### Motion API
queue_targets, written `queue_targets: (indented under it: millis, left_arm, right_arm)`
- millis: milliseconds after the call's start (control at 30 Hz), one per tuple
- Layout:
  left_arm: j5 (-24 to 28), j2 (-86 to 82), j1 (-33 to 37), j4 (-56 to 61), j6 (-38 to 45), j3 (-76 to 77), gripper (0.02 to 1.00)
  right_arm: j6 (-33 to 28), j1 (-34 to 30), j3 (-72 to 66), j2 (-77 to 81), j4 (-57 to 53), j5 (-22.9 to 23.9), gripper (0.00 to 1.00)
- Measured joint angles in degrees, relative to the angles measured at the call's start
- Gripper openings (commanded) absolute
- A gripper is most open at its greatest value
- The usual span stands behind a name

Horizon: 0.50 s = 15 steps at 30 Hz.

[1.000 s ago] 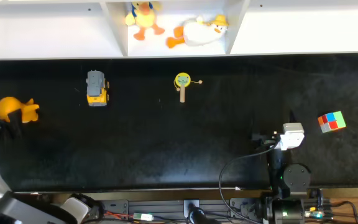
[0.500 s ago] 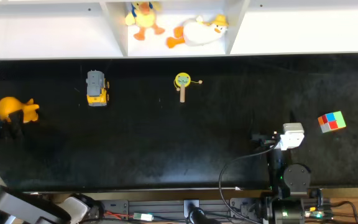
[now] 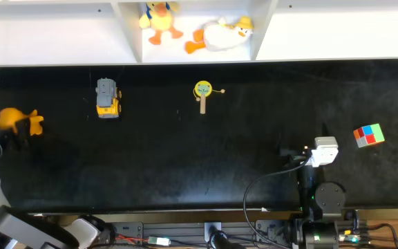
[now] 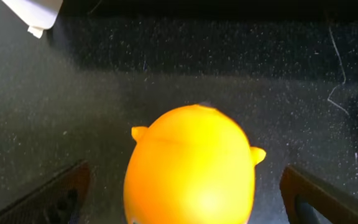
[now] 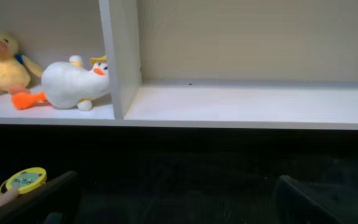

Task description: Store Toys

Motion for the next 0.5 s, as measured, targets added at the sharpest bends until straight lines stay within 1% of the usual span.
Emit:
queue_targets:
  millis: [500]
  left_arm:
    - [-0.2, 0.0, 0.0, -1.4, -0.2, 0.0, 0.998]
  right_arm:
    - [0.0, 0.0, 0.0, 0.0, 0.0, 0.0, 0.996]
